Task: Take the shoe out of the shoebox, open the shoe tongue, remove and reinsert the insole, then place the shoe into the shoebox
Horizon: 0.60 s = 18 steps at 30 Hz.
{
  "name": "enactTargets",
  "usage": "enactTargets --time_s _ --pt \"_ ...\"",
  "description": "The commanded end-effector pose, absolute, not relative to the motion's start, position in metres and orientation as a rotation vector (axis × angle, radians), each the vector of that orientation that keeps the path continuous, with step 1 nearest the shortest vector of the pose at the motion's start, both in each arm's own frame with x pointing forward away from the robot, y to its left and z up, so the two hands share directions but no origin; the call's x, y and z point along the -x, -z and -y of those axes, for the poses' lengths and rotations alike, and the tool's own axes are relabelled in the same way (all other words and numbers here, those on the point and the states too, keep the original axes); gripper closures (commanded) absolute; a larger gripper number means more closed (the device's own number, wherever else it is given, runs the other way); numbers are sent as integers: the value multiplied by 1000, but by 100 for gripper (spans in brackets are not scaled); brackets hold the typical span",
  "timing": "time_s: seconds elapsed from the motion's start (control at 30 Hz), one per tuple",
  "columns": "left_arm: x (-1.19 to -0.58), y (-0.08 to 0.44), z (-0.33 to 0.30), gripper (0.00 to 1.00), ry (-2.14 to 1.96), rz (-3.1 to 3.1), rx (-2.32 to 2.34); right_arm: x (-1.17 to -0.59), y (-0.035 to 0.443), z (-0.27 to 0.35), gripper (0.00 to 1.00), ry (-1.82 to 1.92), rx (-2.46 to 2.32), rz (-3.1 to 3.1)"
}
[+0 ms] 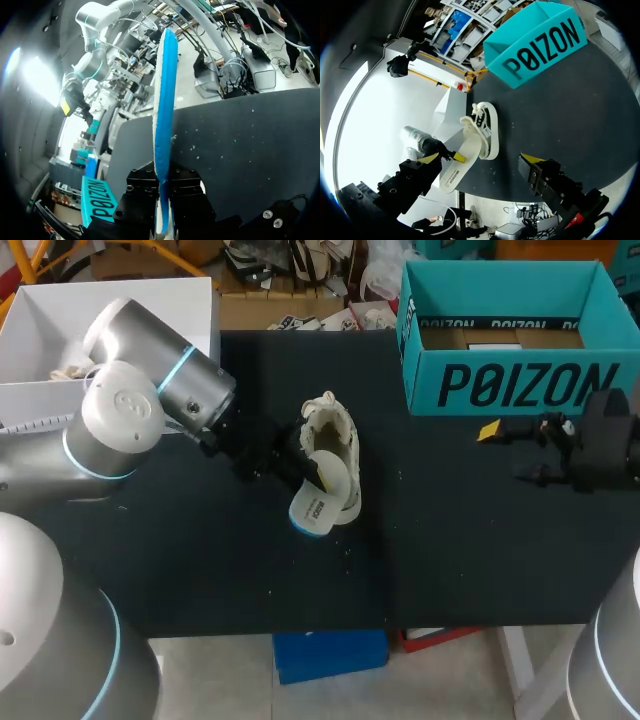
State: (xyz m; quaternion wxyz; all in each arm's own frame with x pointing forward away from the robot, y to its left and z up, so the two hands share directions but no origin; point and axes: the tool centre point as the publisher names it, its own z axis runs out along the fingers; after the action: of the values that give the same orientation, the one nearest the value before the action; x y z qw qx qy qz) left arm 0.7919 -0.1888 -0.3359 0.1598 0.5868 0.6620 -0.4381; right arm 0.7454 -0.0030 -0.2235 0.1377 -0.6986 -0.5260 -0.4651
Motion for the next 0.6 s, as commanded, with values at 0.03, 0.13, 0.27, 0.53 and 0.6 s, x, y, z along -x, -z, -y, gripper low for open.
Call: enactTargets --time_s 0.03,0.13,0.27,0.53,0.6 --pt "-800 341 197 100 1256 -1899 -1695 -745 223 2 0 1342 2024 1522" --pt "-804 345 197 100 1254 -1912 -1690 -745 223 2 0 1342 2024 1522" --pt "-809 351 198 100 1246 -1928 -1683 -745 223 2 0 1342 2024 1522" --pt "-819 358 199 100 1224 -1949 -1675 -745 223 2 0 1342 2024 1522" --pt "-823 360 199 100 1218 -1953 -1671 -745 223 2 0 1342 2024 1522"
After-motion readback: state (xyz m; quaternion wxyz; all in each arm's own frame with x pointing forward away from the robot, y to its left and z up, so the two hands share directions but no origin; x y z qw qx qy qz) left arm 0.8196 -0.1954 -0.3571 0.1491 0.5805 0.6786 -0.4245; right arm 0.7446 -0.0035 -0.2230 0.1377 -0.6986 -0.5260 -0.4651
